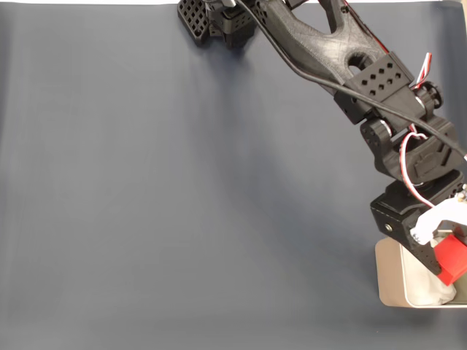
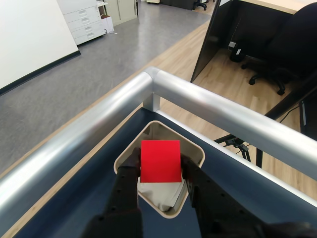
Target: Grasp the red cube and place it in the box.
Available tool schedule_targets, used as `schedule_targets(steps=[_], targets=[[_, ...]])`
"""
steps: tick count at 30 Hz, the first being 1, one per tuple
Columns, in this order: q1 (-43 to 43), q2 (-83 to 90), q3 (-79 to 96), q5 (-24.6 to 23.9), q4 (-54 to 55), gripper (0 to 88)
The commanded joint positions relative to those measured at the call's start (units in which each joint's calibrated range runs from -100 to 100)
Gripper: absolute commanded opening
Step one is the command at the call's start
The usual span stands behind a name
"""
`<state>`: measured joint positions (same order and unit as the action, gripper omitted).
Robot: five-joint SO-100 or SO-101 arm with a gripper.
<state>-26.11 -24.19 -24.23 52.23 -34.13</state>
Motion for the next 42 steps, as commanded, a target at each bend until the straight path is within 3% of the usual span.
schedule_targets(steps=[1, 32, 34, 38, 42], targets=[[0.5, 0.6, -4.0, -0.2, 1.5, 6.9], [1.1, 0.2, -4.0, -1.5, 1.7, 8.4], [1.1, 0.2, -4.0, -2.3, 2.2, 14.1], [1.2, 0.4, -3.9, -3.5, 2.5, 35.4], [1.1, 0.6, -4.0, -3.1, 4.1, 43.1]])
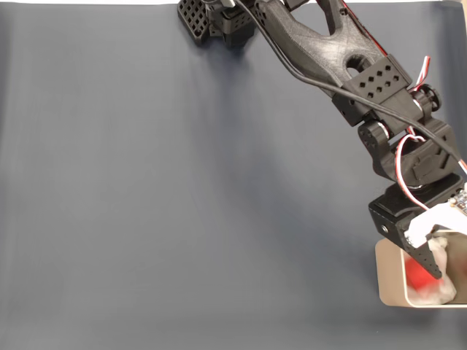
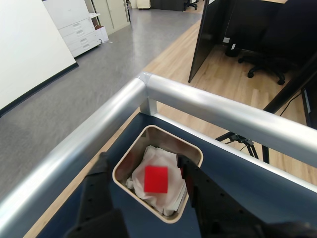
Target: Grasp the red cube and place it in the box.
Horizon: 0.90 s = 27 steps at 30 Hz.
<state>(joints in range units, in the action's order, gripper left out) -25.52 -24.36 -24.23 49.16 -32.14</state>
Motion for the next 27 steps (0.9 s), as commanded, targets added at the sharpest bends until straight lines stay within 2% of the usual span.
schedule_targets(steps=[1, 6, 27], targets=[[0.5, 0.8, -4.0, 0.6, 2.2, 44.6], [0.4, 0.9, -4.0, 1.2, 2.7, 47.5], [0.7, 1.5, -3.3, 0.9, 3.5, 47.6]])
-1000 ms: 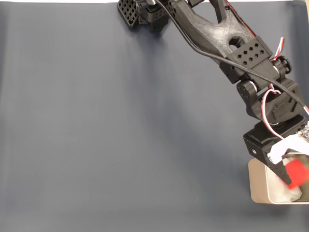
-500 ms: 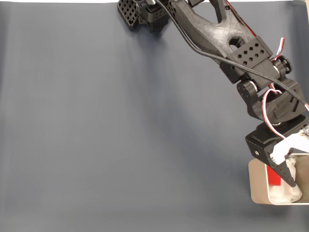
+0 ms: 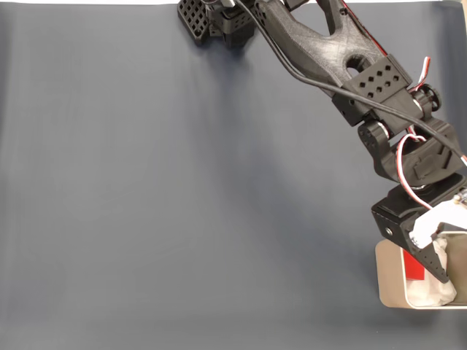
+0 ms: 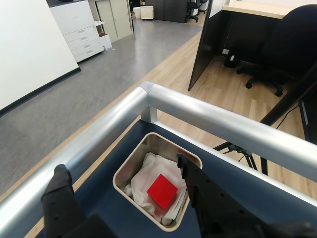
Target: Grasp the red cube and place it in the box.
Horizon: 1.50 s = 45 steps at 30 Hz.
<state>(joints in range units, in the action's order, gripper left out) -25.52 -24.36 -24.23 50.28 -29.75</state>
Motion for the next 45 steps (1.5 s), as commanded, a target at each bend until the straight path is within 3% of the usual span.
schedule_targets(steps=[1, 12, 15, 19, 20, 21, 26, 33, 45], targets=[[0.7, 1.6, -3.1, -0.3, 1.1, 47.6], [0.7, 1.7, -3.0, -0.7, 1.3, 47.3], [0.9, 2.0, -3.0, -0.8, 1.3, 43.5], [2.0, 2.7, -2.8, -0.6, 1.2, 18.8], [3.3, 3.8, -1.8, -0.4, 1.7, 5.7], [4.3, 4.9, -0.4, -0.6, 2.8, 0.0], [10.9, 12.4, 7.4, -0.4, 4.0, 0.0], [20.6, 35.3, 33.7, -0.3, 5.1, 0.0], [24.4, 85.8, 85.8, -1.0, 1.0, 0.0]])
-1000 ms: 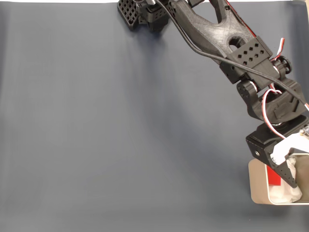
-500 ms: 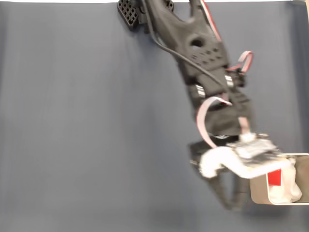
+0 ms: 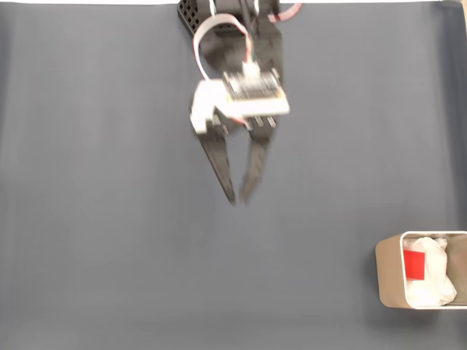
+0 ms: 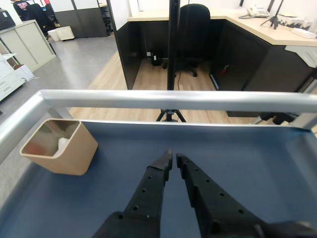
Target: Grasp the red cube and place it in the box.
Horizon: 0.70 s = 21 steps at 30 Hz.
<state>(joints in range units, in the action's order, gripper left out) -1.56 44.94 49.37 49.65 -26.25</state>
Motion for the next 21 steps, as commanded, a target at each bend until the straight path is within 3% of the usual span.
schedule_targets(steps=[1, 13, 21], targets=[[0.4, 20.0, 15.7, -0.3, -3.3, 0.0], [0.8, 45.6, 43.7, -0.6, -17.9, 0.0], [1.0, 53.2, 50.1, -1.5, -37.8, 0.0]])
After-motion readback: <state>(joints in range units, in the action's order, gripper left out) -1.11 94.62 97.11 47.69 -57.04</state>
